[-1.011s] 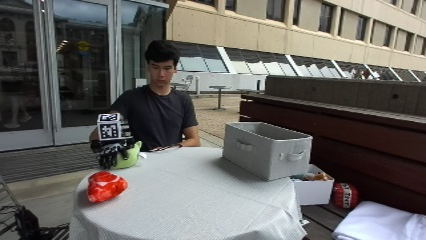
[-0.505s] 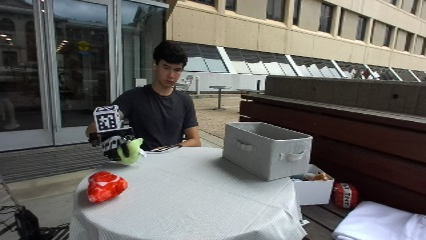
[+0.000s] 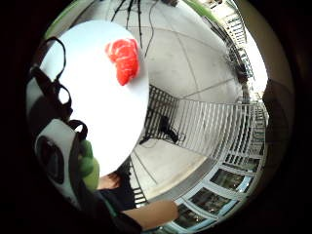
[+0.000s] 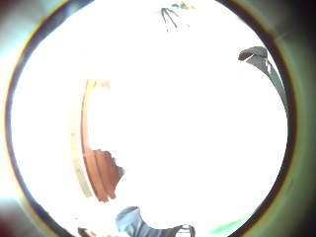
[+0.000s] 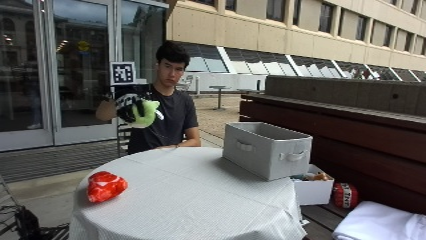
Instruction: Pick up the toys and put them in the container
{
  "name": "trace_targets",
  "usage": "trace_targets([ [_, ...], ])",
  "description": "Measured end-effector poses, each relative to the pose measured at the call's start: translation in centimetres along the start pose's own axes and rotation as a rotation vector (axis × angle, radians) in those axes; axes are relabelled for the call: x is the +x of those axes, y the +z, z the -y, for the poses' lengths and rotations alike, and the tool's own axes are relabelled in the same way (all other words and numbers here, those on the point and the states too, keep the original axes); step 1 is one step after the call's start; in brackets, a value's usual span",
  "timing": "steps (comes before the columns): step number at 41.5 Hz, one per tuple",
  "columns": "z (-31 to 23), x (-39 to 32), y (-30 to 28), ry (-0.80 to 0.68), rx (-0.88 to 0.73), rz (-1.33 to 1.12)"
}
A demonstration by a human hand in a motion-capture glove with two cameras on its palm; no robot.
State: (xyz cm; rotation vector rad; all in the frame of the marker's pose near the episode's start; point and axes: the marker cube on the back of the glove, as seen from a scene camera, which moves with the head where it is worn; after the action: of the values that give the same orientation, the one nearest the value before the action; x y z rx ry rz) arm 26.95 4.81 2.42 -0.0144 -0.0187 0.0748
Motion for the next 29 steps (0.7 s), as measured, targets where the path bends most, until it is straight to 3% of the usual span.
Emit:
trace_targets([
  [5,0.3,-3.4,-3.1,0.122,-0.107,-0.022],
  [15,5.2,-10.4,-6.5,-0.022,0.126,-0.064],
  [29,7.5,-22.5,-9.8,-0.113,0.106,-0.036],
])
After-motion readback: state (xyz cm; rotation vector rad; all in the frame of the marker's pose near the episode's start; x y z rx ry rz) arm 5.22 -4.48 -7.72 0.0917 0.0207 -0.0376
